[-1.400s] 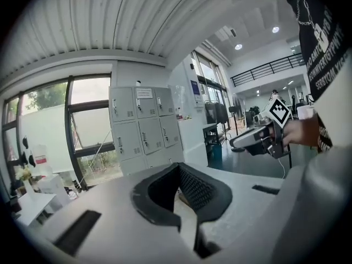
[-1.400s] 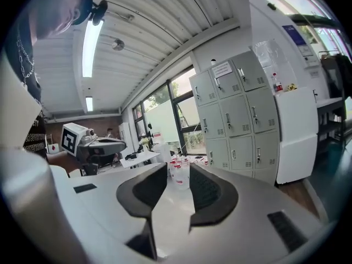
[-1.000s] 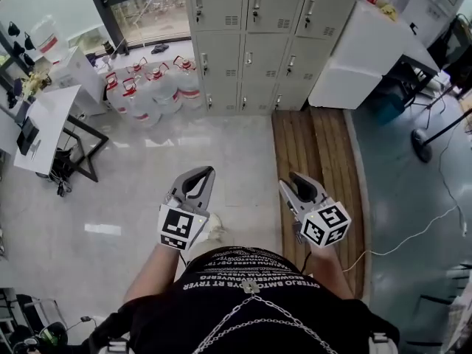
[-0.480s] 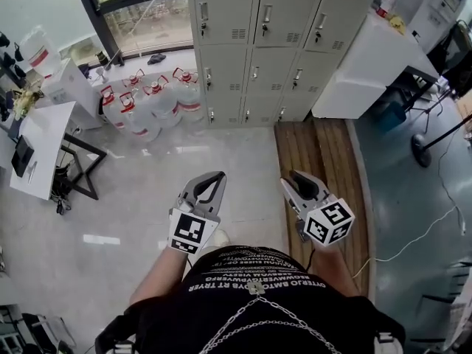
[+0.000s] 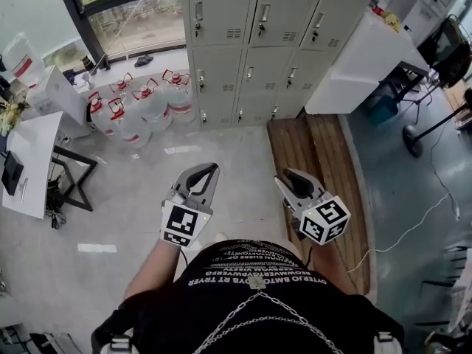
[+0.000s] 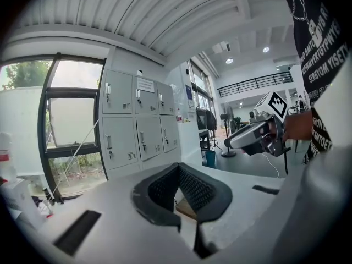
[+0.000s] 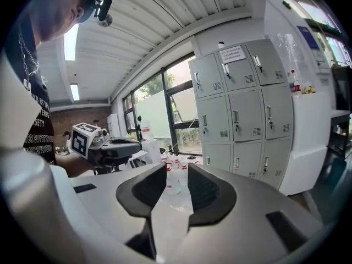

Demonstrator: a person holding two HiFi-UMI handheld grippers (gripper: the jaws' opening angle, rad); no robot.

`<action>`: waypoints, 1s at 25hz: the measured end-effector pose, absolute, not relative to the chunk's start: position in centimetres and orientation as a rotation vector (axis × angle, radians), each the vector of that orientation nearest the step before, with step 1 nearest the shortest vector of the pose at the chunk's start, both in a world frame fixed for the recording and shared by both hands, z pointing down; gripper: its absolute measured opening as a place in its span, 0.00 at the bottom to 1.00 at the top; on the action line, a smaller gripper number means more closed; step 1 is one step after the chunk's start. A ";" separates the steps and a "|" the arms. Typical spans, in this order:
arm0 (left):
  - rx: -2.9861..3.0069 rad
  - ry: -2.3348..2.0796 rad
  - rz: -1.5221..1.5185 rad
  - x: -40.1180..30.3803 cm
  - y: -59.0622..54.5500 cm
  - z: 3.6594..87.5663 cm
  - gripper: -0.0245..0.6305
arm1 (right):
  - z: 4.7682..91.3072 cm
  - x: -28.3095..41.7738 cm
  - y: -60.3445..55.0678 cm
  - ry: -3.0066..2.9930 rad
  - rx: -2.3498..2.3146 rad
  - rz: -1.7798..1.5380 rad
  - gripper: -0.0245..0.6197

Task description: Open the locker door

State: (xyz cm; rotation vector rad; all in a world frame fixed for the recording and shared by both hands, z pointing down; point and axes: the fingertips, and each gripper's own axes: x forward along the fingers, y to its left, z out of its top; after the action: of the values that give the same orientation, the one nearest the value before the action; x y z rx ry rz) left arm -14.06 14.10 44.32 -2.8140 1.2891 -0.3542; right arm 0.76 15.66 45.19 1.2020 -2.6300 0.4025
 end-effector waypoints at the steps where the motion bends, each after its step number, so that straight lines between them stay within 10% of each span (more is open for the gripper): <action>1: -2.821 1.267 -0.356 -13.7 13.7 44.4 0.04 | 45.4 1.3 15.6 -2.618 1.223 0.415 0.21; 25: -2.848 1.374 -0.456 -8.8 1.6 46.4 0.04 | 47.3 4.7 0.0 -2.734 1.061 0.486 0.20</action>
State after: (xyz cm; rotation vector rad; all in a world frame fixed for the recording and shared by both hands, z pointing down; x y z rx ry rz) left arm -8.84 1.61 46.40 -2.8478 1.3736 -0.4563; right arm 4.70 0.03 47.31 1.0614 -2.7344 0.4862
